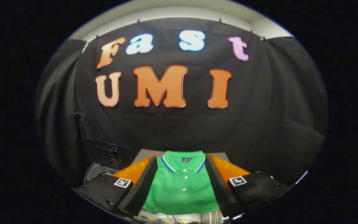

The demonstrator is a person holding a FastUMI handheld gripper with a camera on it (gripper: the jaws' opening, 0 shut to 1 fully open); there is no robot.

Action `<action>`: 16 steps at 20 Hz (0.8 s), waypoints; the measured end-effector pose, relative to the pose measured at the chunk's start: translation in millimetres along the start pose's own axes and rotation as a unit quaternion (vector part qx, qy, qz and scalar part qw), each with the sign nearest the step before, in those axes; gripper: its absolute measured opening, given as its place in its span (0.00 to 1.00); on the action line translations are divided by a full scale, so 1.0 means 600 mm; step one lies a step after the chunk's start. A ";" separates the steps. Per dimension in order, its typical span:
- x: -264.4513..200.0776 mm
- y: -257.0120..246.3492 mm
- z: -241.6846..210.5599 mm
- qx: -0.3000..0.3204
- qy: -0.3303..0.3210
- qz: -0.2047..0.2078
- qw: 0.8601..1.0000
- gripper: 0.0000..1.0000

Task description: Put the clothes into the washing machine and then close the washing machine lid.

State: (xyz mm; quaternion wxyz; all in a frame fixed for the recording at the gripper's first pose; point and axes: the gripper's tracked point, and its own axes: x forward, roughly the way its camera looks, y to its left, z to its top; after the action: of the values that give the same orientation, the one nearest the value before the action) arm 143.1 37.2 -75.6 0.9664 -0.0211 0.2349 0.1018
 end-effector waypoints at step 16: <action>0.134 -0.010 -0.190 0.046 0.212 0.025 0.976 1.00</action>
State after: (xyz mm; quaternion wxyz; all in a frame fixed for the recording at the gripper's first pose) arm 162.8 36.4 -213.6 0.8919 0.0082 0.4392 0.1079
